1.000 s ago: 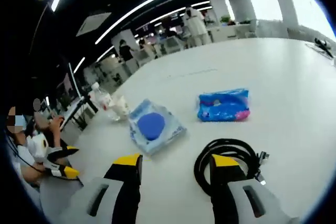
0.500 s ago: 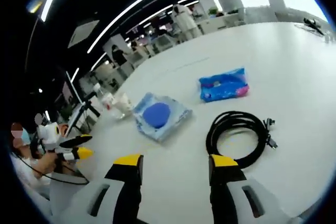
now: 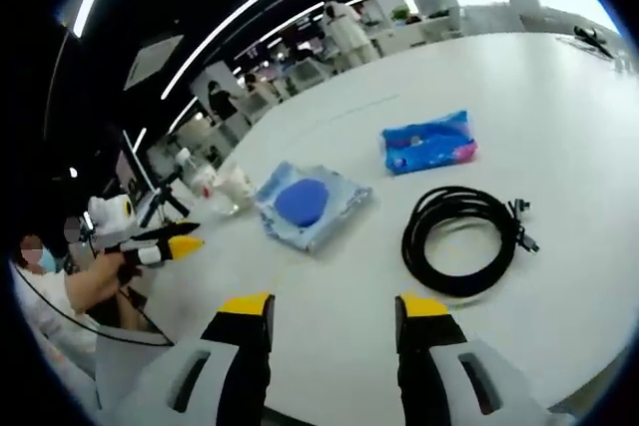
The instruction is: Arrange the tabletop items into an orderly group along one side of the table until the central work area is clear of visible clutter.
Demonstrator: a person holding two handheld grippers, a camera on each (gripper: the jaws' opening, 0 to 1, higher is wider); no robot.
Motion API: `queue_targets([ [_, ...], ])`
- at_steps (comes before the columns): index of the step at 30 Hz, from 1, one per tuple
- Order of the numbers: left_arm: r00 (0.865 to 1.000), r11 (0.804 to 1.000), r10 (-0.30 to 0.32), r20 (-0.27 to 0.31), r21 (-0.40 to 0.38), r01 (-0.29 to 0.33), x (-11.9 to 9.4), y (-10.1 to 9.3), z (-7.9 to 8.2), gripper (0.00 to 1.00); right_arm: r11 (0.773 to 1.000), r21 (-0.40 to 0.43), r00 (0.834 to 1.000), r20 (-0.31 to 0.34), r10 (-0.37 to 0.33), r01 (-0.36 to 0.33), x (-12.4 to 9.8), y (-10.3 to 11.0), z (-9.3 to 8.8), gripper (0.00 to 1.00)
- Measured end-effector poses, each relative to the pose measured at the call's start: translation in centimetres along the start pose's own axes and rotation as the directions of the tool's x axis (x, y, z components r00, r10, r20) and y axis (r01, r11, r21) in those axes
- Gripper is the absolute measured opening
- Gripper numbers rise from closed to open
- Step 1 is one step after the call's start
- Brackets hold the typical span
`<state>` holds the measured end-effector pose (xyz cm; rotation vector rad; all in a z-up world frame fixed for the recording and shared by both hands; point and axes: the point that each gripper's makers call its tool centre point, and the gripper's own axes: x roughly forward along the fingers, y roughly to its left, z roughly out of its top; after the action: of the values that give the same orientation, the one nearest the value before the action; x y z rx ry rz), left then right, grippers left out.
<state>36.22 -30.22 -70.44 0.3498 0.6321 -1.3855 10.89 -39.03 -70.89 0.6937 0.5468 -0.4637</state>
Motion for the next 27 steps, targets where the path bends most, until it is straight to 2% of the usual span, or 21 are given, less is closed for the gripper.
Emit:
queue_targets([
  [8,1.0,0.998,0.004,-0.001,-0.055,-0.004,1.6,0.4,0.5,0.67,1.0,-0.002,1.0,-0.017,0.014,-0.015,1.2,0.7,0.2,0.49],
  [17,0.999,0.995,0.041,-0.009,-0.096,-0.042,3.0,1.5,0.6,0.66,0.999,-0.013,0.998,-0.036,0.049,-0.05,3.0,1.7,0.8,0.48],
  [24,0.998,0.992,0.059,-0.001,-0.11,-0.059,3.6,2.6,1.2,0.64,0.998,-0.014,0.997,-0.049,0.064,-0.065,4.0,1.9,0.8,0.48],
  [27,0.999,0.994,0.047,0.001,-0.097,-0.046,4.1,2.5,1.7,0.61,0.998,-0.005,0.996,-0.054,0.066,-0.066,4.3,1.8,0.6,0.47],
])
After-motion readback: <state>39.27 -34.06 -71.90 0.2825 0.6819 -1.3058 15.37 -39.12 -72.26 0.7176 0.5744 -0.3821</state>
